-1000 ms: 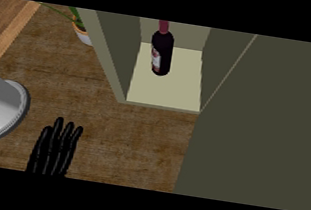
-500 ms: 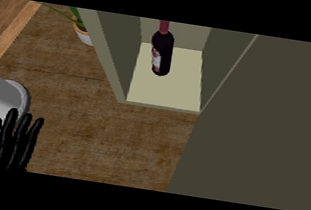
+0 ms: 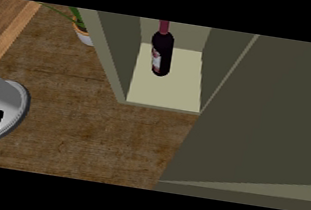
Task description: Pick up the wine, place it into the cabinet and close the cabinet
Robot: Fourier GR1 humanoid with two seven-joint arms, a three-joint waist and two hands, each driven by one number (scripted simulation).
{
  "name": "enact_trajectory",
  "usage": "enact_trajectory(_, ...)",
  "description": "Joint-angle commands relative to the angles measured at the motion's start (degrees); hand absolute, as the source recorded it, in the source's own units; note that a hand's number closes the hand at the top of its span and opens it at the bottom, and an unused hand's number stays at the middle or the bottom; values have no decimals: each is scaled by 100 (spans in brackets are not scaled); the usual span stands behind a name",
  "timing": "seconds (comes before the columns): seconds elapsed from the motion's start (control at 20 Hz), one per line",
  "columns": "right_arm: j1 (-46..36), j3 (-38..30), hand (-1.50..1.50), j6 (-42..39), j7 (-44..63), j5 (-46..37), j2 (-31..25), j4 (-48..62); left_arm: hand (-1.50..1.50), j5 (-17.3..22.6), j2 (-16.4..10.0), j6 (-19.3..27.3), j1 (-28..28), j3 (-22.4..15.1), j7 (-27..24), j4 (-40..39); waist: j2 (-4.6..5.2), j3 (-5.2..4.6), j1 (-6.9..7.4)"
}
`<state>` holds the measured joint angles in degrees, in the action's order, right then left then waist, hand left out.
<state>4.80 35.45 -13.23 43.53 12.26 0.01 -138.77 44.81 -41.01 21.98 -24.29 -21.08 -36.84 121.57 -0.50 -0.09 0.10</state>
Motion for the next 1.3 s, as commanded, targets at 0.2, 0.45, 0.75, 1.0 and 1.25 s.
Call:
enact_trajectory(0.2, -252, 1917, 150, 1200, 368, -1203, -1, -896, -150, 388, -261, -741, -221, 813, 37, -302, -18, -7, -53)
enact_trajectory(0.45, -878, 2112, 150, 1969, -271, -1661, -9, -100, -150, 754, -576, -1003, -290, 1379, 412, -32, -1, -1, 19)
enact_trajectory(0.75, -1979, 2329, 150, 2789, 16, -2075, -21, 285, -150, 806, -418, -1247, -262, 1356, 422, -162, -10, -16, 70)
enact_trajectory(1.0, -2864, 1853, 150, 3292, 52, -1913, -38, 808, -150, 888, -299, -1013, 363, 1301, 885, -277, 53, -6, 29)
enact_trajectory(1.25, -3639, 1709, 150, 3701, 76, -1596, -49, 1148, -150, 1098, -232, -1413, 371, 1487, 873, -518, 59, -15, 114)
